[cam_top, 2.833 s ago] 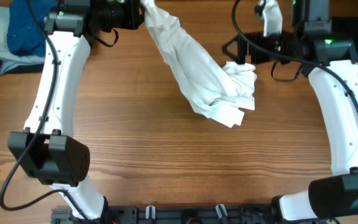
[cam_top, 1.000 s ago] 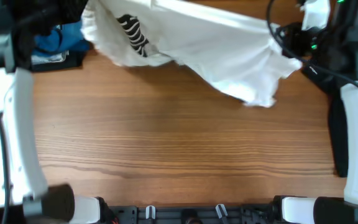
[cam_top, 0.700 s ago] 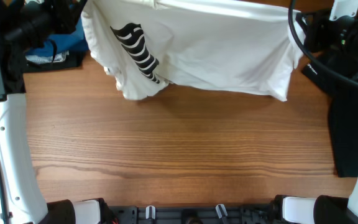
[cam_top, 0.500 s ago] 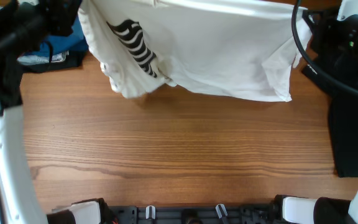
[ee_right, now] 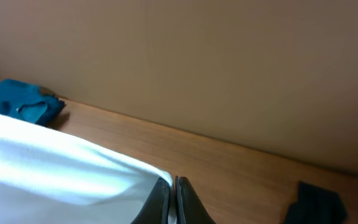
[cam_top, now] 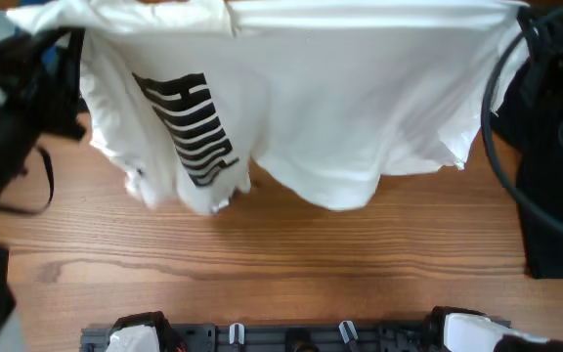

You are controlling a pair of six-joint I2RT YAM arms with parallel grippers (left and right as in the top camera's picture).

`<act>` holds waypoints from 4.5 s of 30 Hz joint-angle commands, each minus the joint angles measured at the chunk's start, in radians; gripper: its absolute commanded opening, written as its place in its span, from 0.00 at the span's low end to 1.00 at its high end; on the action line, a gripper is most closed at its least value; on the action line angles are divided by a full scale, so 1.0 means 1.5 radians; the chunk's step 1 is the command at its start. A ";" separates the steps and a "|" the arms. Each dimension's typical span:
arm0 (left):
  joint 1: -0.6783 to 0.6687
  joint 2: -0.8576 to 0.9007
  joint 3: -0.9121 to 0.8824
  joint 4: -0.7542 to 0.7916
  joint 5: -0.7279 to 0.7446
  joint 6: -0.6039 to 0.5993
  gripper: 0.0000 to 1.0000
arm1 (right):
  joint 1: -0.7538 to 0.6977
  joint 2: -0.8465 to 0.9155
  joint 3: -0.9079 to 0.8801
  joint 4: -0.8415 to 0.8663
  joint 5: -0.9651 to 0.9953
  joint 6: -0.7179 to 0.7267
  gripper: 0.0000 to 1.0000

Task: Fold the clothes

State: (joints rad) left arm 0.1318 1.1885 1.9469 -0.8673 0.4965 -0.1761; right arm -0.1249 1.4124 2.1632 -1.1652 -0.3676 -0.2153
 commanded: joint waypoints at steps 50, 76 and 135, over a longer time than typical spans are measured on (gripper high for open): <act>-0.492 0.383 0.063 0.674 -0.250 -0.086 0.04 | -0.139 0.341 0.045 0.157 -0.326 0.075 0.66; -0.274 0.508 0.062 0.128 -0.397 -0.077 0.04 | -0.052 0.341 0.045 -0.222 -0.175 -0.040 0.82; -0.165 0.551 0.062 0.020 -0.397 -0.082 0.04 | 0.310 0.199 -0.822 0.298 0.222 0.483 0.04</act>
State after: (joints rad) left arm -0.1230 2.0125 2.0266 -0.8341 -0.0853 -0.3077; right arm 0.3611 1.7279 0.9237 -0.6716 -0.0151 0.5365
